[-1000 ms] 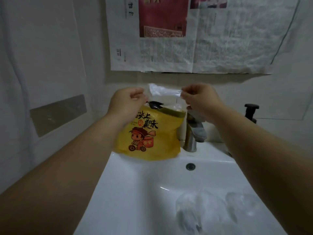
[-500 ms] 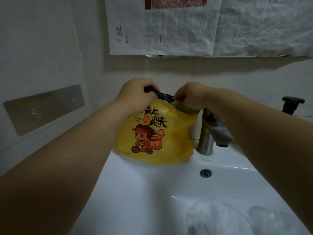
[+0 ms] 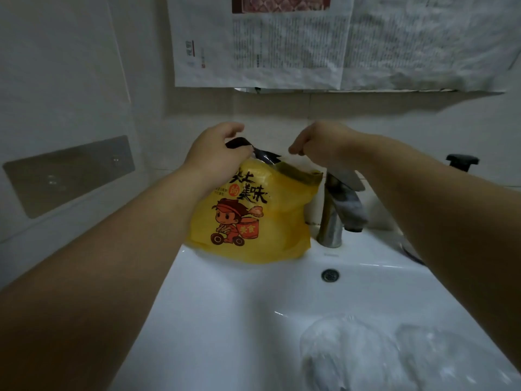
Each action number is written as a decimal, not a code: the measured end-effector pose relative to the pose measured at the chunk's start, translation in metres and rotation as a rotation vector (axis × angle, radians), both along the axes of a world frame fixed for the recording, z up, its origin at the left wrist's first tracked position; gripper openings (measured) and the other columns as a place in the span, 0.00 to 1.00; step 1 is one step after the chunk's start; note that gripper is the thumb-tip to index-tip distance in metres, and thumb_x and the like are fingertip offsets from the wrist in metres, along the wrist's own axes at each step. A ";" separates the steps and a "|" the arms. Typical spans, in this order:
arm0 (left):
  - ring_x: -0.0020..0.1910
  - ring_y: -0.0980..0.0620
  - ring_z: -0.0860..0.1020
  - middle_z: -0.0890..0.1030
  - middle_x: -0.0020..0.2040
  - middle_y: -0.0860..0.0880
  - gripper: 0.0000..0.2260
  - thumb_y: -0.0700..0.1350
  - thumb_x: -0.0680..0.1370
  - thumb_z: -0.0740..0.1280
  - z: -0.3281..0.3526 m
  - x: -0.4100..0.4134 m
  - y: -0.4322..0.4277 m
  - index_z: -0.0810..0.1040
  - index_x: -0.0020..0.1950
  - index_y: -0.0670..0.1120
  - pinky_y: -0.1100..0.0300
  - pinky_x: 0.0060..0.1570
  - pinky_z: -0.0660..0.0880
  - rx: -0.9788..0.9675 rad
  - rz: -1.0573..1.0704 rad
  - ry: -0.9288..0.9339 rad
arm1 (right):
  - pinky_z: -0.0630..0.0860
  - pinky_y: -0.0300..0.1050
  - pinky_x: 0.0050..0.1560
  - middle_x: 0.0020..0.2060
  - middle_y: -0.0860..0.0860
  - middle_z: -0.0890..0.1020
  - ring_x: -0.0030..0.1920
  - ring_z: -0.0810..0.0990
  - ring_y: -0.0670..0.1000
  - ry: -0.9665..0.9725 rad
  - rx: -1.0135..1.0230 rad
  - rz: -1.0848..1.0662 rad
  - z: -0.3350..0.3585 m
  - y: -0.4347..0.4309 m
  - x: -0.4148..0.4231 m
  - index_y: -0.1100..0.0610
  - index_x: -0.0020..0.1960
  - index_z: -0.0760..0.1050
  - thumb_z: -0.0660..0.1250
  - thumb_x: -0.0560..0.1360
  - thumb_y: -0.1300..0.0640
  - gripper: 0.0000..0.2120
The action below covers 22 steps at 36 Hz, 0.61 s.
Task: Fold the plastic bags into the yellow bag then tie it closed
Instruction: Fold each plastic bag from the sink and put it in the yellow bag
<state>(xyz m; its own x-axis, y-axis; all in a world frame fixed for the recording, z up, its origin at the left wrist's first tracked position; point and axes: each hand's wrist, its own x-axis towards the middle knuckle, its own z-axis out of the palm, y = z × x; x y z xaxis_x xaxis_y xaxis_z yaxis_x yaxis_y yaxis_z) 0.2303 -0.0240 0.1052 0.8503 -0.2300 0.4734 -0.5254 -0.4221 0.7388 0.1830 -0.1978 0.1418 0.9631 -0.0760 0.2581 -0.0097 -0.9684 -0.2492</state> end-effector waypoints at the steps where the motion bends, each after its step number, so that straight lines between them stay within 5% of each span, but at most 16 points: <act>1: 0.66 0.49 0.72 0.70 0.70 0.51 0.22 0.46 0.79 0.67 0.001 -0.003 0.001 0.70 0.72 0.51 0.50 0.67 0.70 -0.001 0.009 -0.009 | 0.69 0.44 0.62 0.65 0.53 0.76 0.64 0.74 0.54 -0.031 0.032 -0.002 0.001 -0.001 -0.006 0.55 0.65 0.76 0.53 0.80 0.66 0.19; 8: 0.59 0.50 0.76 0.76 0.63 0.52 0.16 0.45 0.79 0.67 0.000 -0.042 0.009 0.75 0.67 0.51 0.53 0.60 0.75 -0.116 -0.004 0.001 | 0.68 0.37 0.52 0.60 0.52 0.80 0.58 0.77 0.49 -0.221 0.201 -0.028 -0.007 0.003 -0.054 0.57 0.59 0.80 0.57 0.78 0.65 0.16; 13: 0.48 0.54 0.79 0.80 0.49 0.54 0.07 0.44 0.79 0.66 -0.030 -0.082 0.006 0.79 0.56 0.52 0.61 0.49 0.76 -0.124 -0.066 0.088 | 0.71 0.38 0.41 0.48 0.53 0.82 0.41 0.76 0.47 -0.226 0.279 -0.035 -0.036 0.010 -0.103 0.59 0.53 0.82 0.60 0.77 0.62 0.12; 17: 0.44 0.53 0.77 0.79 0.42 0.55 0.05 0.43 0.78 0.67 -0.077 -0.118 -0.005 0.79 0.52 0.52 0.59 0.44 0.74 -0.079 -0.152 0.231 | 0.75 0.46 0.47 0.48 0.57 0.82 0.45 0.78 0.54 -0.050 0.297 -0.088 -0.088 0.012 -0.146 0.63 0.52 0.81 0.61 0.77 0.60 0.11; 20: 0.44 0.53 0.77 0.78 0.43 0.53 0.07 0.43 0.79 0.67 -0.115 -0.143 -0.013 0.79 0.56 0.48 0.61 0.42 0.73 0.030 -0.199 0.348 | 0.75 0.46 0.47 0.47 0.56 0.81 0.39 0.76 0.51 0.141 0.364 -0.132 -0.132 0.012 -0.171 0.61 0.55 0.80 0.63 0.77 0.59 0.11; 22: 0.47 0.52 0.77 0.79 0.47 0.50 0.09 0.44 0.78 0.68 -0.136 -0.156 -0.014 0.80 0.58 0.46 0.61 0.44 0.73 0.140 -0.225 0.419 | 0.77 0.46 0.50 0.54 0.55 0.80 0.45 0.77 0.52 0.313 0.447 -0.154 -0.160 0.014 -0.183 0.59 0.62 0.77 0.66 0.77 0.57 0.15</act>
